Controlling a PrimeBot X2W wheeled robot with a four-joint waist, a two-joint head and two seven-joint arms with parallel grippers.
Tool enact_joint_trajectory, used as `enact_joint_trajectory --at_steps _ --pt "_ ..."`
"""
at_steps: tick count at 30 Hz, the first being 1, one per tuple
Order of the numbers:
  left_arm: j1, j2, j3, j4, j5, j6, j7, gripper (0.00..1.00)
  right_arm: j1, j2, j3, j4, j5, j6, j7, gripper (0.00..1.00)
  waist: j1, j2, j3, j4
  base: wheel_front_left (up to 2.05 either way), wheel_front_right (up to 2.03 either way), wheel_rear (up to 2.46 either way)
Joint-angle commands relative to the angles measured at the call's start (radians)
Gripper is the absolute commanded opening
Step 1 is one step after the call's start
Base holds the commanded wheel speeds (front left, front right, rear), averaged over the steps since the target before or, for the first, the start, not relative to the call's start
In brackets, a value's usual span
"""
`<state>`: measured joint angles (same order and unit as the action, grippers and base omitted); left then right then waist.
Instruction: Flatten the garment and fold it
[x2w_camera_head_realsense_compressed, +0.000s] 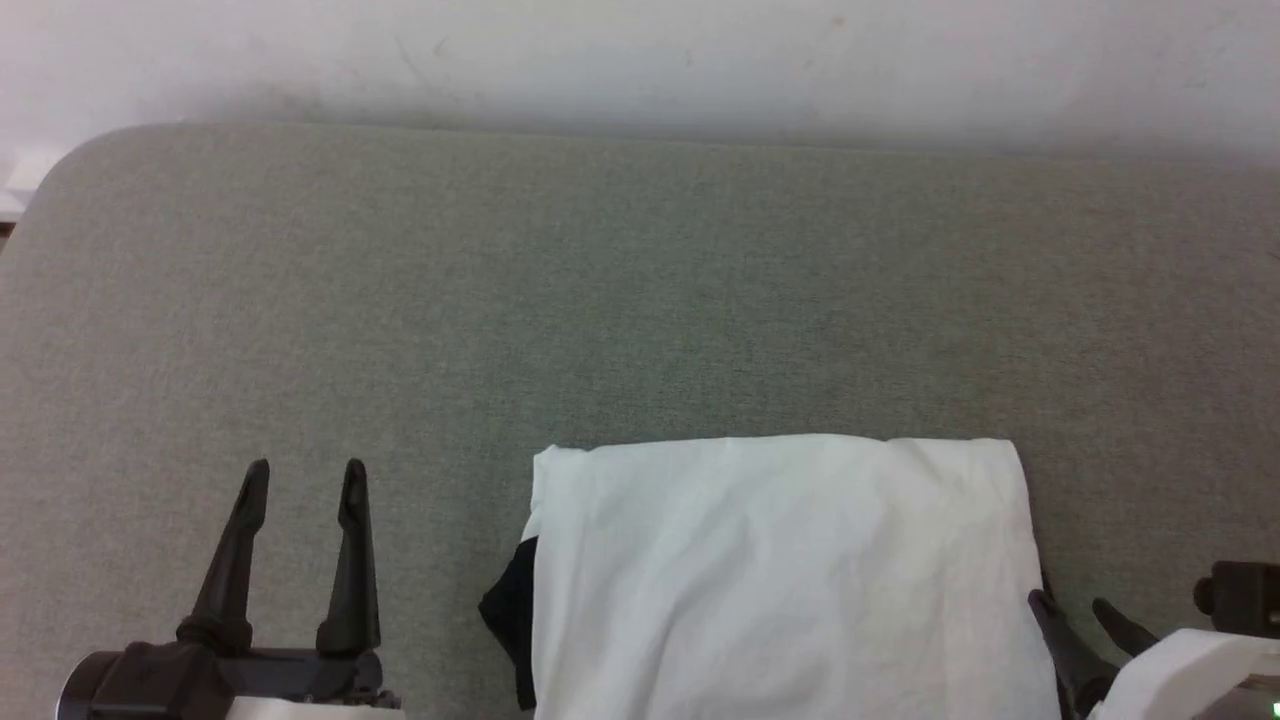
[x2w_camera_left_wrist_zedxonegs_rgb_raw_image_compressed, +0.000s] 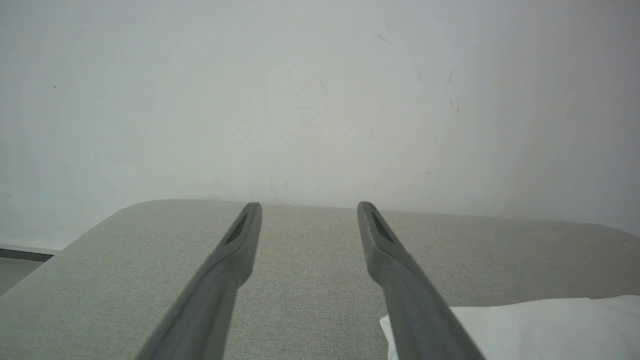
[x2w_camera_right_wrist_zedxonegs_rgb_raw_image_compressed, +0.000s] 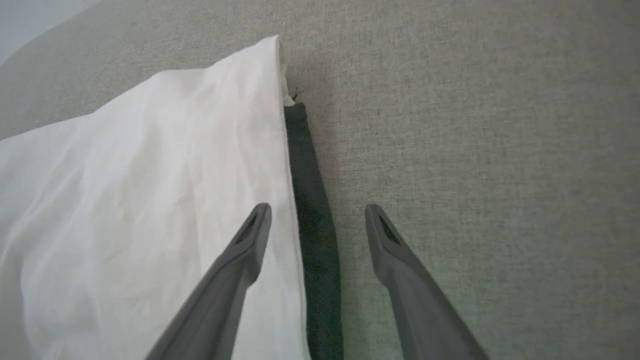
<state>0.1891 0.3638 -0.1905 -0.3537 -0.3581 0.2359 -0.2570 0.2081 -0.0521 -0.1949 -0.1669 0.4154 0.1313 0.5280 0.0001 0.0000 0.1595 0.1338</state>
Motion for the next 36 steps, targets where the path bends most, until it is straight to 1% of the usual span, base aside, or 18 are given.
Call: enact_joint_trajectory --at_steps 1,8,9,12,13,14,15,18,21,26,30,36 --pt "-0.002 -0.012 0.012 0.011 0.011 -0.019 -0.005 1.0 -0.026 0.002 0.006 0.02 -0.012 -0.001 0.006 1.0 -0.0001 0.0 0.021 0.023 0.0 0.0 0.0" --pt "-0.006 -0.05 0.041 0.044 0.024 -0.082 -0.005 1.0 -0.071 0.002 0.045 0.106 -0.04 -0.001 0.028 1.0 -0.0001 0.0 0.031 0.052 0.0 0.0 0.0" --pt "-0.006 -0.05 0.041 0.044 0.024 -0.082 -0.005 1.0 -0.071 0.002 0.045 0.106 -0.04 -0.001 0.028 1.0 -0.0001 0.0 0.031 0.052 0.0 0.0 0.0" --pt "-0.004 -0.06 0.047 0.056 0.025 -0.103 -0.005 1.0 -0.081 0.002 0.049 0.149 -0.049 -0.001 0.059 1.0 -0.0001 0.0 0.03 0.06 0.0 0.0 0.0" --pt "-0.003 -0.064 0.05 0.063 0.027 -0.115 -0.005 1.0 -0.089 0.002 0.048 0.167 -0.052 -0.001 0.065 0.24 -0.0001 0.0 0.026 0.063 0.0 0.0 0.0" --pt "-0.003 -0.064 0.05 0.063 0.027 -0.115 -0.005 1.0 -0.089 0.002 0.048 0.167 -0.052 -0.001 0.065 0.24 -0.0001 0.0 0.026 0.063 0.0 0.0 0.0" --pt "-0.002 -0.065 0.05 0.069 0.027 -0.12 -0.005 1.0 -0.092 0.002 0.046 0.175 -0.049 -0.001 0.065 0.0 -0.0001 0.0 0.023 0.064 0.0 0.0 0.0" --pt "0.006 -0.069 0.055 0.08 0.028 -0.129 -0.005 1.0 -0.1 0.002 0.038 0.179 -0.03 -0.001 0.06 0.0 -0.0001 0.0 0.007 0.059 0.0 0.0 0.0" --pt "0.015 -0.075 0.059 0.083 0.027 -0.137 -0.005 1.0 -0.113 0.002 0.01 0.162 -0.039 -0.001 0.04 0.0 -0.0001 0.0 -0.009 0.047 0.0 0.0 0.0" --pt "0.03 -0.084 0.061 0.087 0.03 -0.147 -0.005 1.0 -0.152 0.002 -0.068 0.116 -0.09 -0.001 0.025 0.0 -0.0001 0.0 -0.032 0.014 0.0 0.0 0.0" --pt "0.04 -0.086 0.062 0.091 0.034 -0.153 -0.005 1.0 -0.178 -0.006 -0.155 0.082 -0.14 -0.001 0.053 0.0 -0.0001 0.0 -0.044 -0.01 0.0 0.0 0.0" --pt "0.042 -0.079 0.057 0.101 0.041 -0.158 -0.005 1.0 -0.198 -0.062 -0.32 0.108 -0.214 -0.001 0.087 0.0 -0.0001 0.0 -0.049 -0.023 0.0 0.0 0.0"
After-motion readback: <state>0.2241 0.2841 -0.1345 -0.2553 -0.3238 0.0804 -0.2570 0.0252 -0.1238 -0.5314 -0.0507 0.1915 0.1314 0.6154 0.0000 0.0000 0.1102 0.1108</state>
